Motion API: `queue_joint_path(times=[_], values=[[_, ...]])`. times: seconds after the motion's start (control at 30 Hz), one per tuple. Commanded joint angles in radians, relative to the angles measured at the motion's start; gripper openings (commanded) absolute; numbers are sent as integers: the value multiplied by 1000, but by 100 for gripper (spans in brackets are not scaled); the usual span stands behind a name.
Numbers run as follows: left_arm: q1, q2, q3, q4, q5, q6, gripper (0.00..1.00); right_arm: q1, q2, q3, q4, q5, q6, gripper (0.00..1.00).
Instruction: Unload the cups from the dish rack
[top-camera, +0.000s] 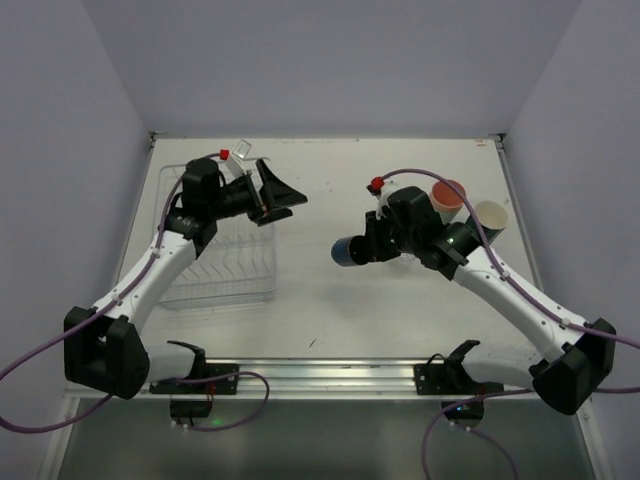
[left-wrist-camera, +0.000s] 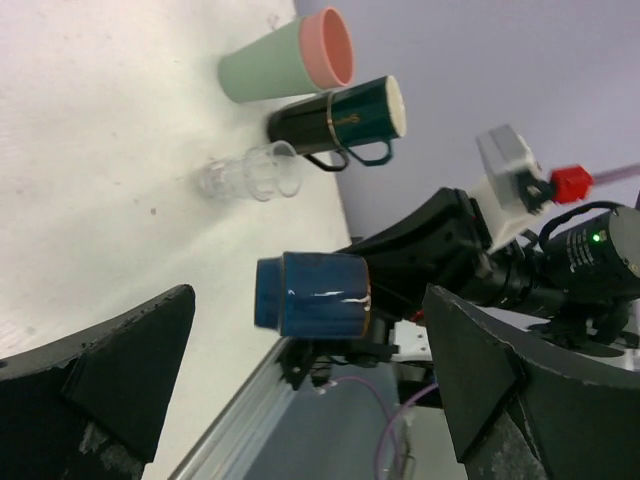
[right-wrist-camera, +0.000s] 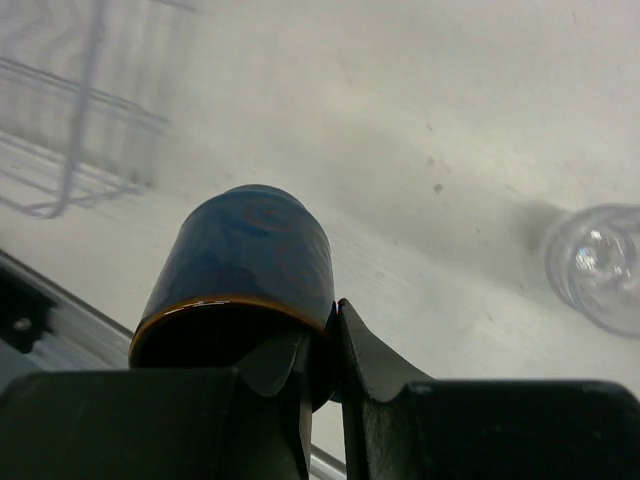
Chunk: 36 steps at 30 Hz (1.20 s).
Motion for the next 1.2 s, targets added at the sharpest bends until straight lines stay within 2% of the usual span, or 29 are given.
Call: queue_joint_path(times=[0.0, 0.23, 0.53, 0.83, 1.1, 1.17], values=[[-1, -61, 64, -185, -91, 171, 100, 2, 63, 65, -235, 191, 105, 0], [-2, -107, 112, -305, -174, 276, 100, 2, 168, 79, -329, 251, 156, 0], [-5, -134, 132, -356, -220, 328, 100, 2, 336, 117, -391, 298, 167, 0], [-5, -159, 138, -408, -250, 373, 100, -9, 482, 159, -368, 329, 156, 0], [-5, -171, 132, -432, -260, 402, 100, -23, 541, 180, -342, 325, 150, 0], [-5, -171, 130, -437, -252, 408, 100, -23, 553, 182, -342, 329, 155, 4]])
